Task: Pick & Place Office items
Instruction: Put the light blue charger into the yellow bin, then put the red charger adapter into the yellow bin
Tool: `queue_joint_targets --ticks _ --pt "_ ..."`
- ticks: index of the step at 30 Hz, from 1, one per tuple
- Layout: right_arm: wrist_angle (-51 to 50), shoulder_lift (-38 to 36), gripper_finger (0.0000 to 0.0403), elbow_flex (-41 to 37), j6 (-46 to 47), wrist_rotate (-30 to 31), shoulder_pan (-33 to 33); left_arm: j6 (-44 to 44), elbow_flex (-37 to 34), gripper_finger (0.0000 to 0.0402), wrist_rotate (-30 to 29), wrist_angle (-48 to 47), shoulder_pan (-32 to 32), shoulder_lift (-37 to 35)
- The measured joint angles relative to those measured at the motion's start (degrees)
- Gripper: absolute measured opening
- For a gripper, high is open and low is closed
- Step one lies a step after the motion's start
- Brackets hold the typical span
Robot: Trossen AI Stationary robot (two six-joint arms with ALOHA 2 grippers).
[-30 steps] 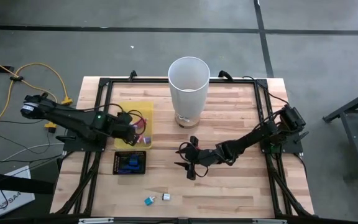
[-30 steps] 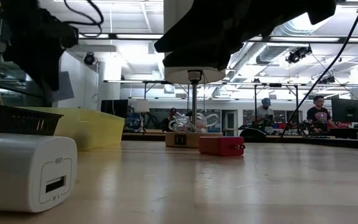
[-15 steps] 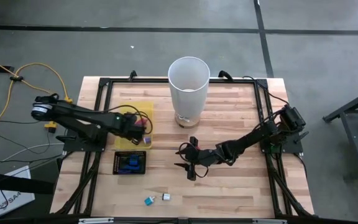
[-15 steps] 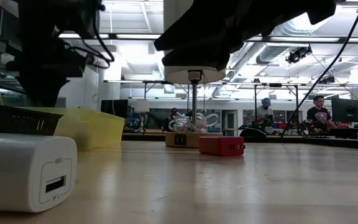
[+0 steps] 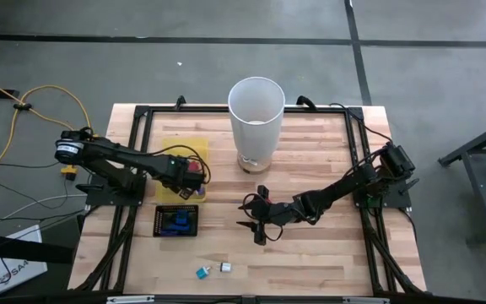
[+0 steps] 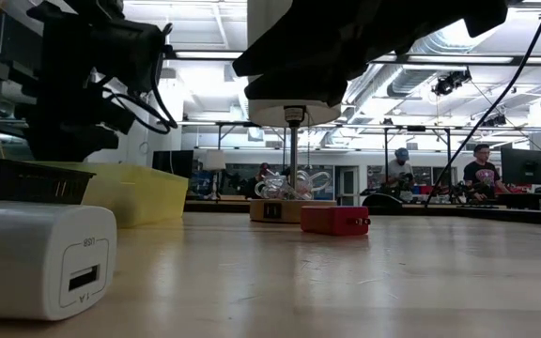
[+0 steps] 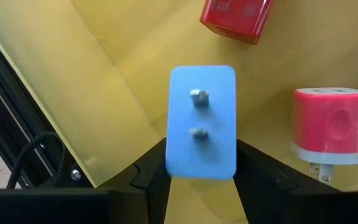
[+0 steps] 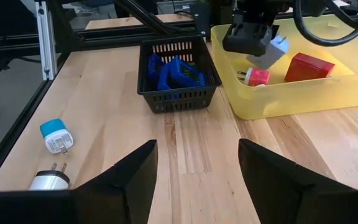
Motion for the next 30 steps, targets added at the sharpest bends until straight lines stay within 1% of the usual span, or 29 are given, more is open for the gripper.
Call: queue_joint_targets --ticks 5,10,16,20,23,26,30 --pt "0.0 0.0 0.021 0.0 0.0 0.0 0.0 0.07 0.0 0.0161 -0.04 -0.16 -0.02 0.02" --pt "0.01 0.0 0.021 0.0 0.0 0.02 0.0 1.17 0.0 0.0163 -0.14 -0.16 -0.02 0.02" --pt "0.0 0.0 0.021 0.0 0.0 0.02 0.0 5.46 0.0 0.0164 -1.45 -0.2 0.08 0.02" --pt "0.02 0.0 0.021 0.0 0.0 0.04 0.0 7.52 0.21 0.0164 -1.64 -0.74 1.69 0.0" --pt "0.02 0.0 0.021 0.0 0.0 0.06 0.0 8.59 1.09 0.0164 -1.66 -2.9 3.26 0.0" --pt "0.02 0.0 0.021 -0.02 0.0 0.07 0.0 9.67 2.47 0.0164 -1.66 -5.23 4.7 0.0" --pt "0.0 0.0 0.021 0.0 0.0 0.07 0.0 11.39 4.74 0.0164 -1.72 -5.66 5.95 0.0"
